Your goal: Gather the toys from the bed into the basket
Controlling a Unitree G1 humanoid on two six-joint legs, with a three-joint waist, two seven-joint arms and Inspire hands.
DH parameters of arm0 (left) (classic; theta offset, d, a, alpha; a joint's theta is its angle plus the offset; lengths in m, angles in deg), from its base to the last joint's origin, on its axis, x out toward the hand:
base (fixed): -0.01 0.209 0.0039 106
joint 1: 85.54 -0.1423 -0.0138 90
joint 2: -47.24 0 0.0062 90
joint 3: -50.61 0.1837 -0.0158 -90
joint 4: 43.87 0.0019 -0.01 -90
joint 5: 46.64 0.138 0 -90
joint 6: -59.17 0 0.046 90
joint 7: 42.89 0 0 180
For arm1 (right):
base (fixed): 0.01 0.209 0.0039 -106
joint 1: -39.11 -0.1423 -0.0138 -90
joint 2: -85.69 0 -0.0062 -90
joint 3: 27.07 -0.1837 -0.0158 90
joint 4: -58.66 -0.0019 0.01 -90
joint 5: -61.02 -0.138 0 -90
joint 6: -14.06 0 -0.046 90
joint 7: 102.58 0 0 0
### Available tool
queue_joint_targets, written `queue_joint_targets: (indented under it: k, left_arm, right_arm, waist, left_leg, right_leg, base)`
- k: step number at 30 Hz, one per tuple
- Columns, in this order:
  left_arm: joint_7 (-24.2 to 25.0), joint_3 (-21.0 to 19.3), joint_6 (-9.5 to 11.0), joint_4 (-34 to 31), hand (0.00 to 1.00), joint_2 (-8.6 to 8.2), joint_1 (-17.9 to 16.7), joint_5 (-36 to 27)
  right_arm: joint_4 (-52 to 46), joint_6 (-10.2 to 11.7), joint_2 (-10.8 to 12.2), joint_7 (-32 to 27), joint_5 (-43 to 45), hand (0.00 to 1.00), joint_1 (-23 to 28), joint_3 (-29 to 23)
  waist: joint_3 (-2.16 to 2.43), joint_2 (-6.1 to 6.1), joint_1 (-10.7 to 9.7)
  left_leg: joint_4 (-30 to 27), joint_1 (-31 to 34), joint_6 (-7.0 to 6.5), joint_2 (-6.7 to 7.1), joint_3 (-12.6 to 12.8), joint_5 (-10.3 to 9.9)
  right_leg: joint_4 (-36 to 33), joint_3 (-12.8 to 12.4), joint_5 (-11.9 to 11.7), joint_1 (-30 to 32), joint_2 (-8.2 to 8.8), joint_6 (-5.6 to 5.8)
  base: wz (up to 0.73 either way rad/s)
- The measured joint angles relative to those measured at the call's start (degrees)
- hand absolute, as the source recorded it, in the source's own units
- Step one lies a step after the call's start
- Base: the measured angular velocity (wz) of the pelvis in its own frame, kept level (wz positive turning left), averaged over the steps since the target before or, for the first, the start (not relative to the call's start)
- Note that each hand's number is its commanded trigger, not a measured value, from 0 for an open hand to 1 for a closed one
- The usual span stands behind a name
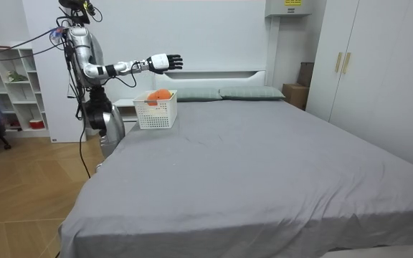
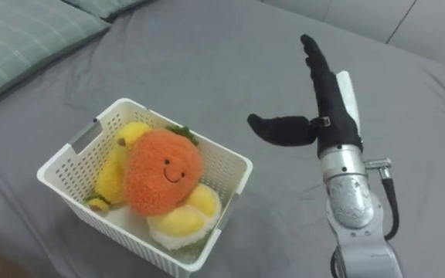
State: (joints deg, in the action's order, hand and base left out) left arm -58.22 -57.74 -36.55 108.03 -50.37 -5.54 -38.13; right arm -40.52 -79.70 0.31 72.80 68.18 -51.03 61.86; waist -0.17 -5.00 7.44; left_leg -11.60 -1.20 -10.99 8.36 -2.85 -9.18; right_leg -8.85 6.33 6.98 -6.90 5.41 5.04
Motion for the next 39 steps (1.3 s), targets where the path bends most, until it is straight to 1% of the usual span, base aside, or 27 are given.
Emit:
queue_joint_targets:
  k: [4,6,10,14,18,20,23,24,25,28,31,33,34,36,37,38,39]
  left_arm:
    - [0.0,-1.0,0.0,-0.1,0.00,-0.02,-0.1,0.0]
    - [-0.3,-1.2,0.0,-0.1,0.00,0.00,-0.4,-0.2]
    - [-0.3,-1.2,0.0,0.0,0.00,0.14,-0.6,-0.6]
    - [-0.2,-1.6,0.0,0.4,0.00,0.17,-1.6,-1.4]
    - [-0.2,-2.7,0.1,0.3,0.00,0.18,-2.8,-2.2]
    - [-0.2,-2.8,0.0,-0.1,0.00,0.19,-3.8,-2.3]
    - [-0.2,-2.8,-0.2,-0.4,0.00,0.19,-4.5,-2.2]
    - [-0.4,-2.8,-0.2,-0.1,0.00,0.22,-4.7,-2.3]
    - [-0.5,-2.8,-0.2,-0.2,0.00,0.19,-4.7,-2.3]
    - [-1.2,-2.3,-0.1,-2.2,0.00,-0.07,-4.6,-3.2]
    - [-2.3,-1.4,0.1,-3.0,0.00,0.35,-4.9,-4.2]
    - [-2.7,-0.7,0.2,-4.9,0.00,-0.09,-4.9,-4.6]
    - [-2.7,-0.6,0.3,-5.0,0.00,-0.26,-4.8,-4.6]
    - [-2.9,-0.6,1.1,-5.0,0.00,-0.49,-4.9,-4.6]
    - [-3.0,-0.6,1.3,-5.0,0.00,-0.49,-4.9,-4.6]
    - [-3.2,-0.6,1.5,-5.0,0.00,-0.57,-5.2,-4.6]
    - [-3.2,-0.6,1.6,-5.0,0.00,-0.68,-5.8,-4.6]
  right_arm:
    - [-1.1,0.0,0.1,-0.7,0.2,0.00,0.6,-2.7]
    - [-1.1,0.0,0.1,-2.0,0.2,0.00,0.6,-3.7]
    - [-1.0,0.1,0.1,-2.9,-0.1,0.00,0.6,-5.2]
    - [-0.6,0.4,-0.1,-4.7,-4.2,0.00,3.0,-8.1]
    - [2.2,0.6,0.0,-6.1,-5.0,0.00,3.7,-10.9]
    - [4.1,0.6,-0.1,-7.7,-8.4,0.00,4.8,-12.5]
    - [4.6,0.5,-0.1,-10.0,-11.3,0.00,7.4,-12.7]
    - [6.6,1.2,-0.1,-10.9,-11.6,0.00,7.9,-12.7]
    - [8.0,1.4,-0.1,-11.3,-11.7,0.00,8.3,-12.7]
    - [15.9,1.3,0.1,-14.3,-15.7,0.00,8.9,-12.7]
    - [24.0,1.5,0.2,-16.9,-19.4,0.00,9.3,-12.7]
    - [31.0,1.6,0.3,-18.5,-23.5,0.00,9.9,-12.9]
    - [32.0,1.6,0.4,-18.8,-24.8,0.00,10.3,-13.1]
    - [37.9,2.0,0.5,-20.2,-31.2,0.00,11.7,-14.0]
    - [39.5,2.0,0.6,-20.4,-32.6,0.00,12.2,-14.4]
    - [42.2,2.1,0.7,-20.8,-34.8,0.00,12.8,-15.4]
    - [45.4,2.5,0.8,-21.1,-36.6,0.00,13.0,-16.5]
  waist:
    - [0.02,0.03,-0.6]
    - [0.04,0.05,-1.0]
    - [0.06,0.10,-1.0]
    - [0.16,0.27,-1.2]
    - [0.26,0.51,-3.1]
    - [0.31,0.42,-4.1]
    - [0.32,0.41,-4.3]
    - [0.33,0.40,-4.4]
    - [0.36,0.34,-4.4]
    - [0.35,0.40,-5.1]
    - [0.31,0.74,-5.7]
    - [0.22,0.91,-5.9]
    - [0.20,1.06,-5.9]
    - [0.26,1.28,-6.3]
    - [0.25,1.29,-6.4]
    - [0.22,1.37,-6.5]
    - [0.23,1.50,-7.3]
  left_leg:
    - [-0.1,0.0,-0.02,0.00,0.4,0.0]
    - [-0.1,0.0,-0.03,0.00,0.5,0.0]
    - [0.0,-0.1,-0.04,-0.14,1.1,0.0]
    - [0.3,-0.5,-0.09,-0.20,1.4,0.0]
    - [0.3,-0.5,-0.08,-0.21,1.5,0.0]
    - [0.8,-0.4,-0.07,-0.23,1.5,0.0]
    - [1.1,-0.5,-0.05,-0.59,2.5,0.0]
    - [1.1,-0.5,-0.05,-0.65,2.7,0.0]
    - [1.0,-0.5,-0.05,-0.65,2.7,0.0]
    - [1.1,-0.4,-0.04,-0.65,2.6,0.0]
    - [1.3,-0.5,-0.06,-0.65,2.6,0.0]
    - [1.4,-0.5,-0.06,-0.65,2.8,0.0]
    - [1.5,-0.4,-0.07,-0.64,2.7,0.0]
    - [1.9,-0.6,-0.09,-0.64,2.7,0.0]
    - [1.9,-0.6,-0.09,-0.64,2.7,0.0]
    - [1.9,-0.5,-0.10,-0.64,2.7,0.0]
    - [1.9,-0.5,-0.10,-0.64,2.7,0.0]
  right_leg:
    - [0.0,0.2,0.0,0.1,0.10,-0.01]
    - [0.0,0.3,0.0,0.1,0.13,-0.01]
    - [0.2,0.4,0.0,0.1,0.47,0.00]
    - [0.2,0.2,0.0,0.0,0.45,0.00]
    - [0.0,-0.1,0.0,0.0,0.22,0.01]
    - [-0.1,-0.9,0.0,0.3,0.02,0.00]
    - [-0.2,-1.7,0.0,0.7,-0.24,-0.01]
    - [0.0,-1.8,0.0,0.7,-0.30,-0.03]
    - [0.0,-1.7,0.0,0.7,-0.29,-0.03]
    - [0.0,-1.5,0.0,0.9,-0.28,-0.07]
    - [-0.1,-1.7,0.0,0.9,-0.29,-0.09]
    - [0.0,-1.7,0.0,1.0,-0.28,-0.09]
    - [-0.1,-1.7,0.0,1.1,-0.28,-0.09]
    - [-0.1,-1.6,0.0,1.1,-0.29,-0.07]
    - [0.0,-1.6,0.0,1.1,-0.29,-0.07]
    - [0.2,-1.6,0.0,1.1,-0.29,-0.08]
    - [0.2,-1.5,0.0,1.2,-0.29,-0.07]
  base:
    - [-0.05]
    - [0.00]
    - [-0.04]
    - [-0.04]
    - [0.00]
    - [-0.06]
    - [-0.17]
    - [-0.12]
    - [-0.04]
    - [0.00]
    - [0.00]
    - [0.00]
    - [-0.03]
    - [0.00]
    - [0.00]
    - [0.00]
    - [0.00]
